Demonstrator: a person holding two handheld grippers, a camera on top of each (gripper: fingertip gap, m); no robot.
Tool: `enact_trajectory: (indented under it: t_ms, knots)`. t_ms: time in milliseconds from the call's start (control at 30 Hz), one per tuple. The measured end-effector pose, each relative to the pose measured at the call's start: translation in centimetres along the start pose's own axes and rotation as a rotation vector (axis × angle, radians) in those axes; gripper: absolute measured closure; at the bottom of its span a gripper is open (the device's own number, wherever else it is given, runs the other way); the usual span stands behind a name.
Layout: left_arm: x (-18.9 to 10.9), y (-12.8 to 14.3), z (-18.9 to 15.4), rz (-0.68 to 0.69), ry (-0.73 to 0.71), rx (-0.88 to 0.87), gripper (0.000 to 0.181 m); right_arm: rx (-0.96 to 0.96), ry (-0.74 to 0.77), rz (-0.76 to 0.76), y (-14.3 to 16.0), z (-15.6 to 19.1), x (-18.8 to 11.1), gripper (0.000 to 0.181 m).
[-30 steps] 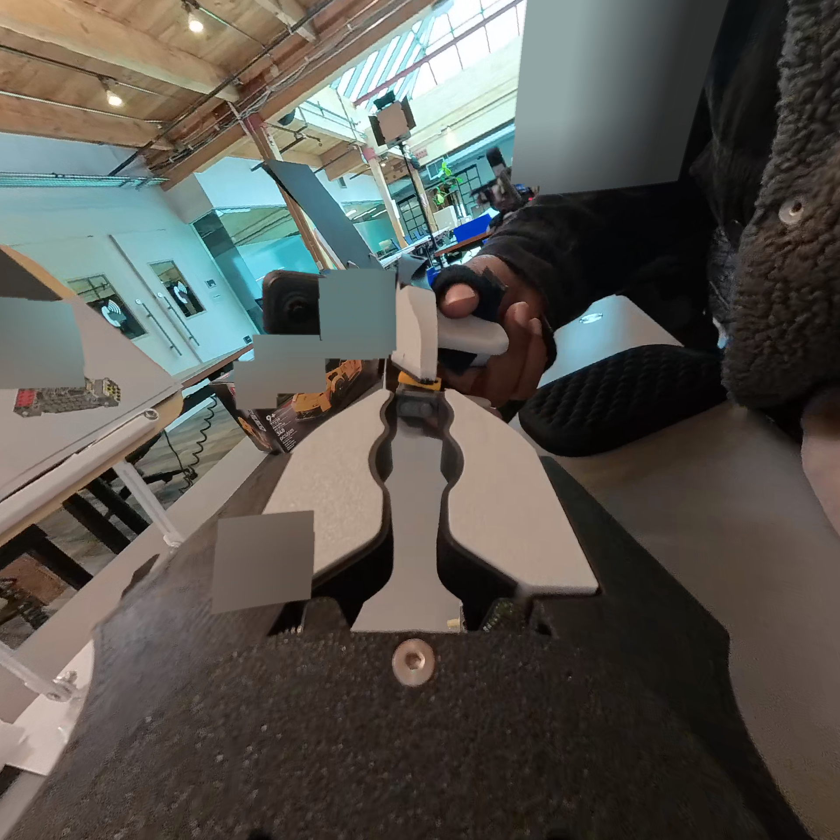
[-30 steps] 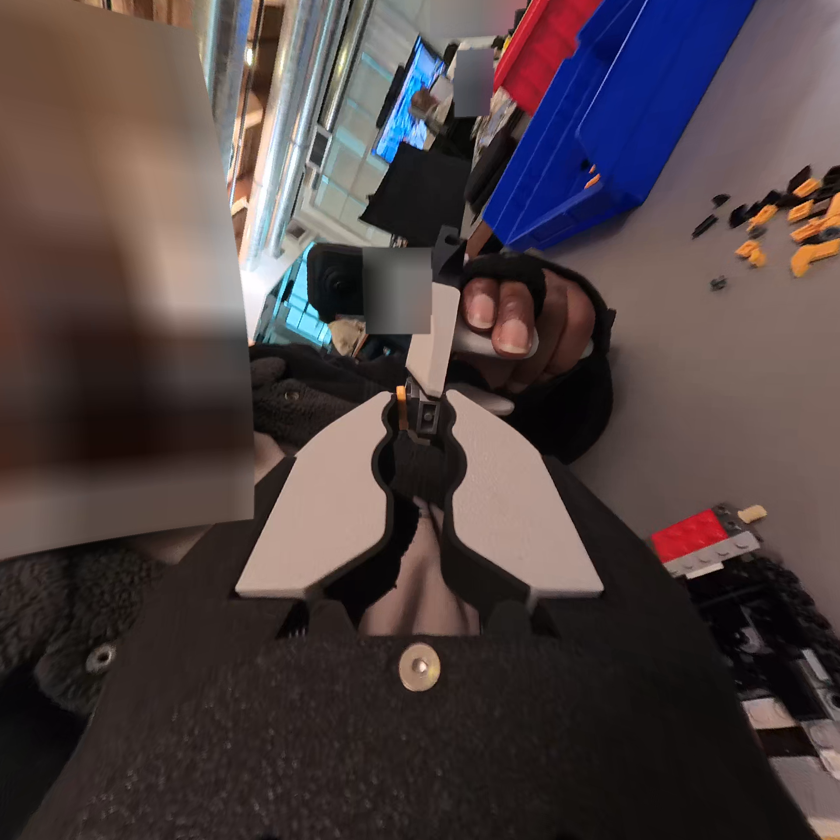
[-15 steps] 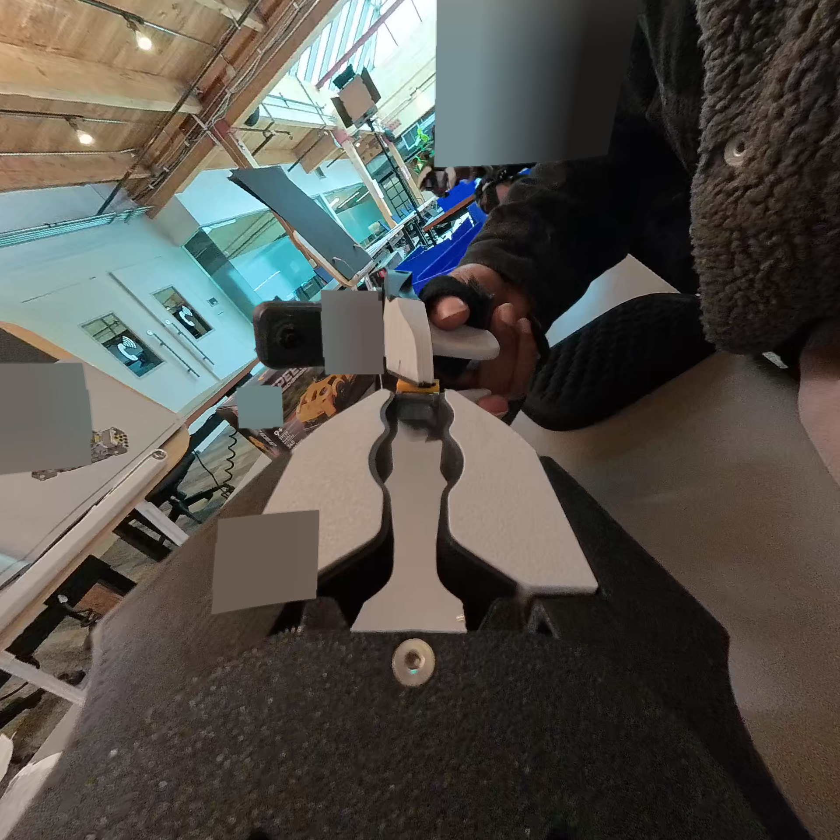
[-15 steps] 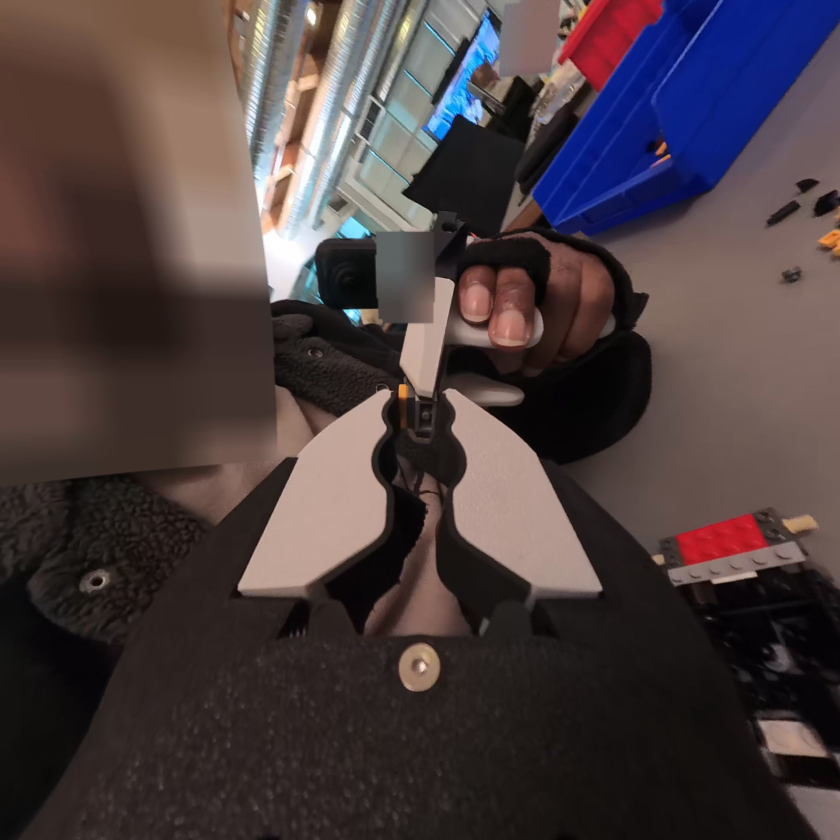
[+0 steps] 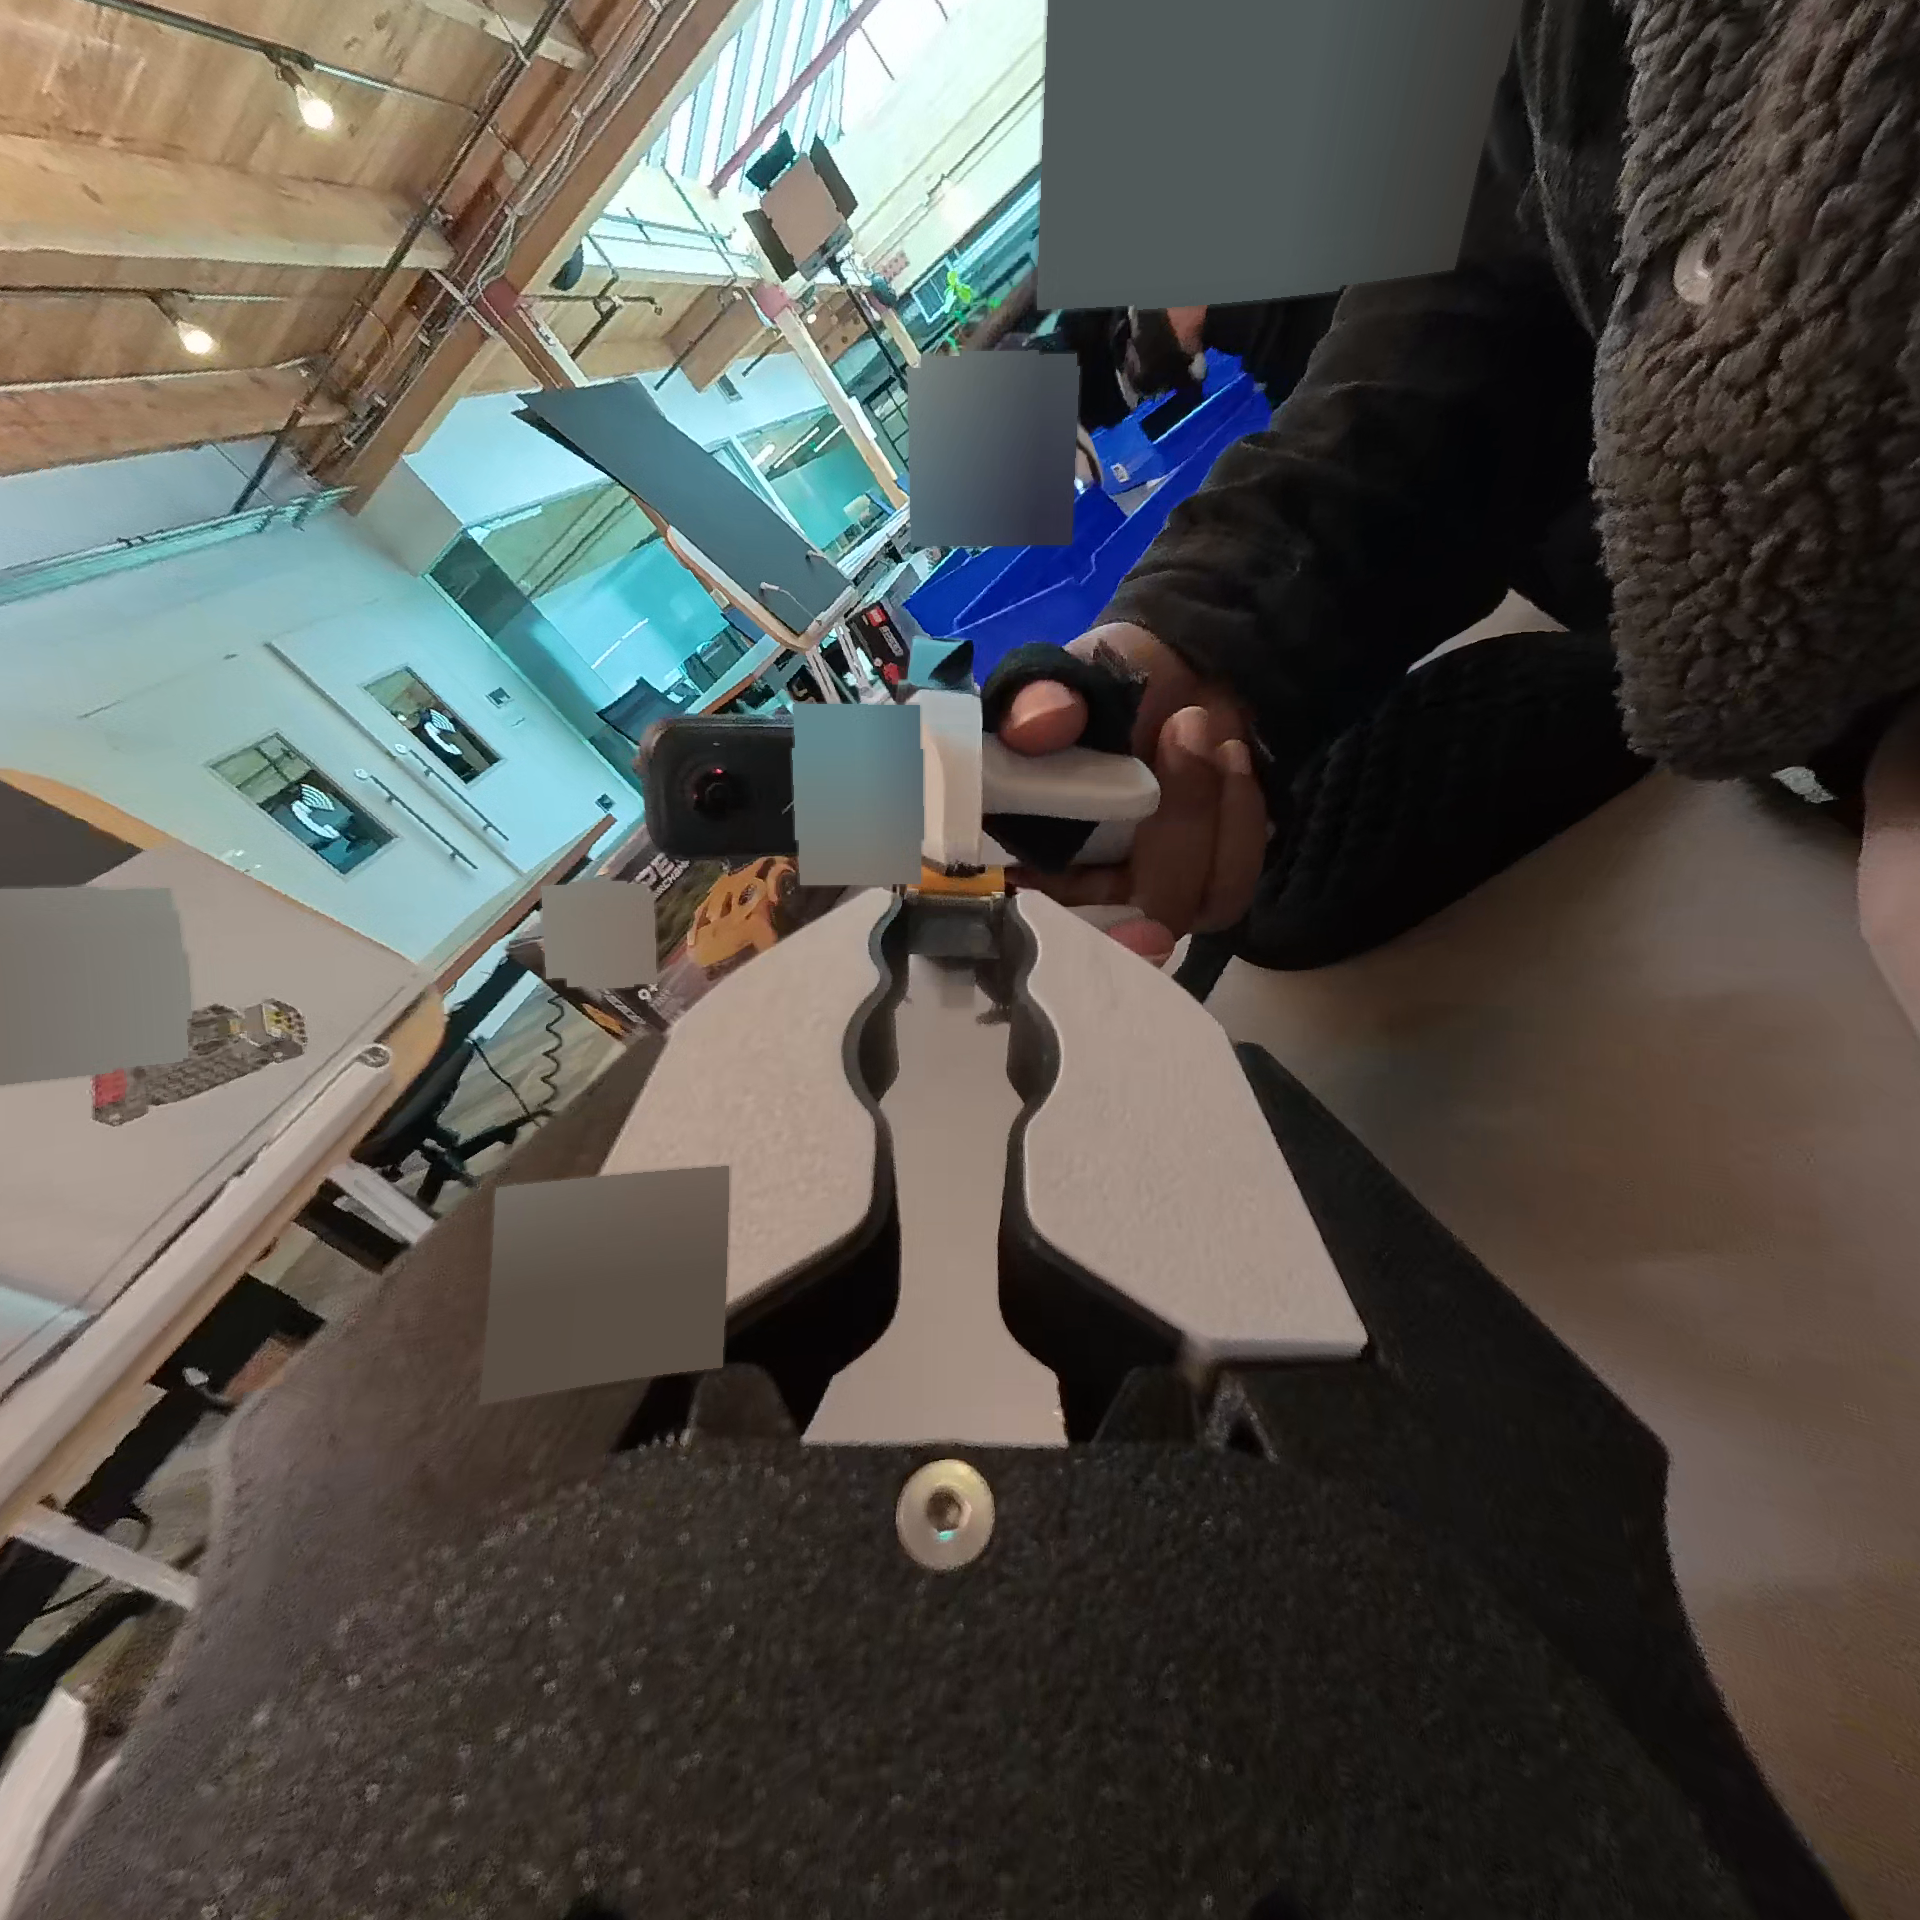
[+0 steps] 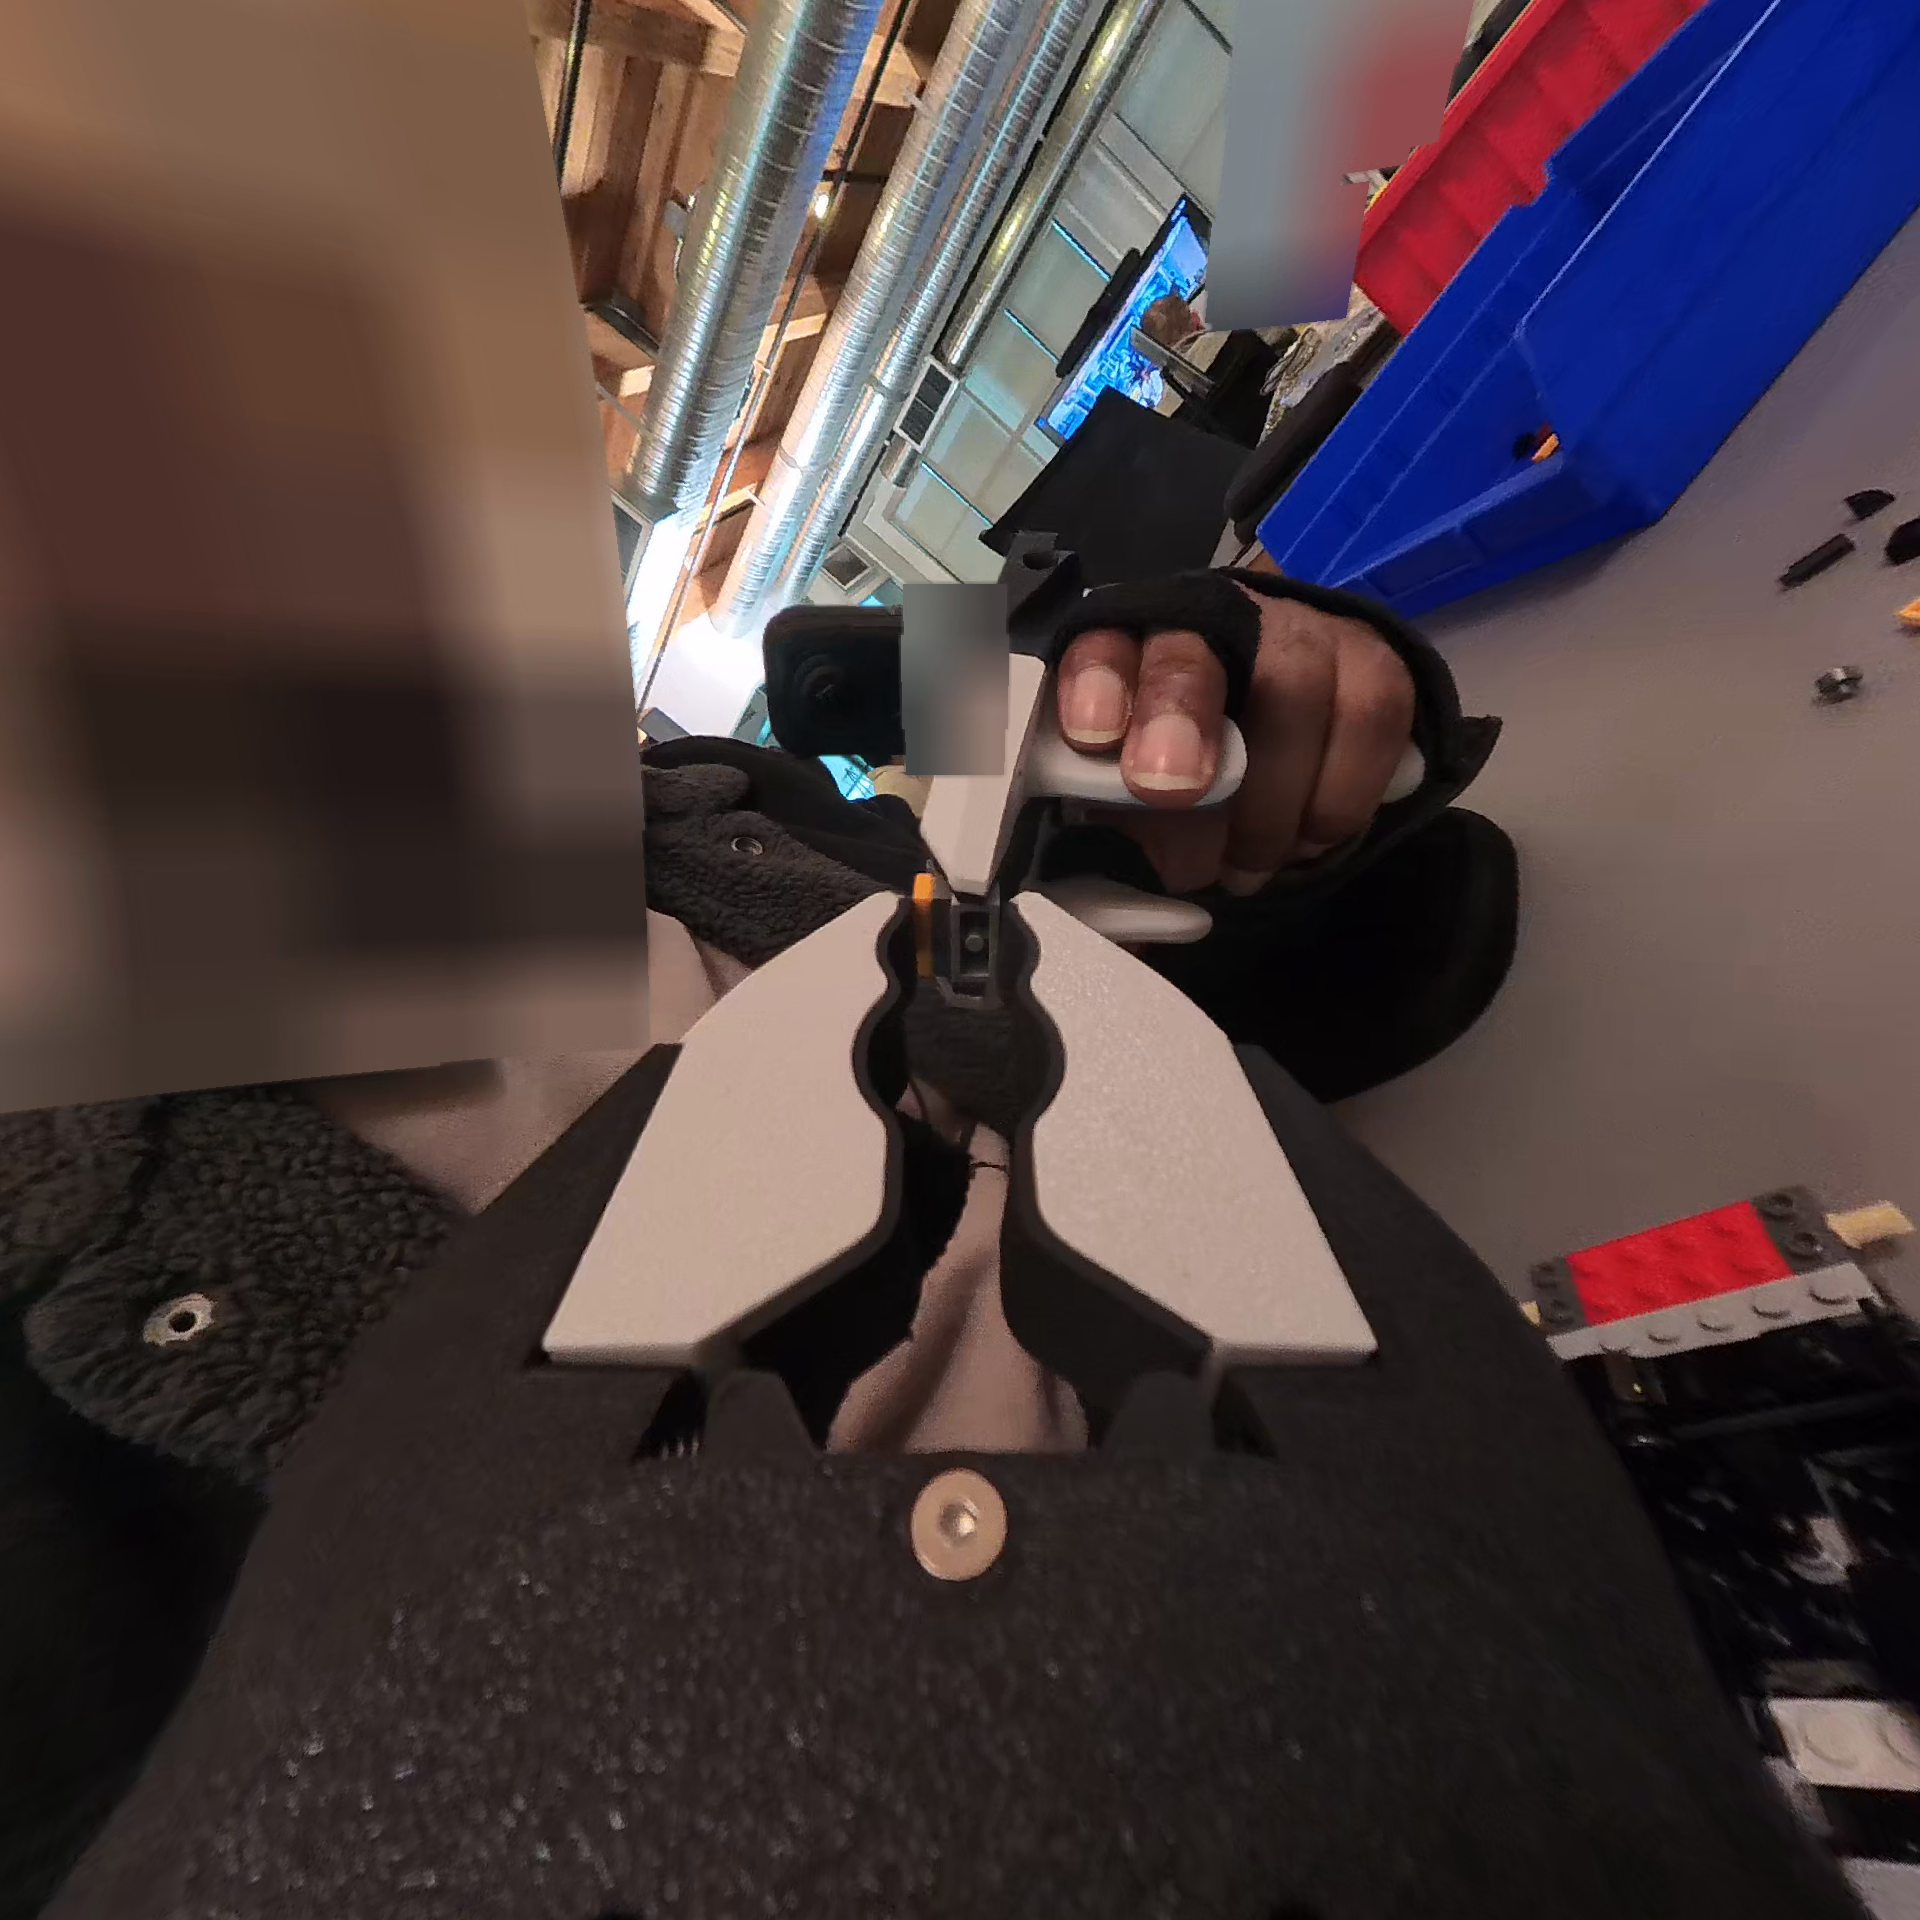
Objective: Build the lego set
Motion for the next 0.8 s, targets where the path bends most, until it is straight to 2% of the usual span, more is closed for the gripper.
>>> enact_trajectory:
  t_ms: [200, 400, 633, 800]
  knots:
    - [-0.06, -0.16, -0.17, -0.053, 0.026, -0.081, 0.165, 0.004, -0.023, -0.024, 0.14, 0.16, 0.12, 0.167]
    - [-0.09, -0.33, 0.18, -0.079, 0.017, -0.112, 0.165, -0.088, 0.036, -0.044, -0.36, 0.36, 0.08, 0.165]
    - [0.02, 0.12, 0.18, -0.054, 0.016, -0.133, 0.164, -0.031, 0.025, -0.084, -0.34, -0.16, -0.03, 0.167]
    - [0.05, -0.23, 0.22, -0.076, 0.02, -0.142, 0.165, -0.001, -0.043, -0.115, -0.41, 0.27, -0.01, 0.167]
Point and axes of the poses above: each gripper's, where its closed fingertips meet, x out along the fingers, y out of its underside, z = x × y across the jaws, the point moved 1 cm from there along -x, back along the fingers, and after that the axes turned 9 degrees about y, right-handed, at the moved point
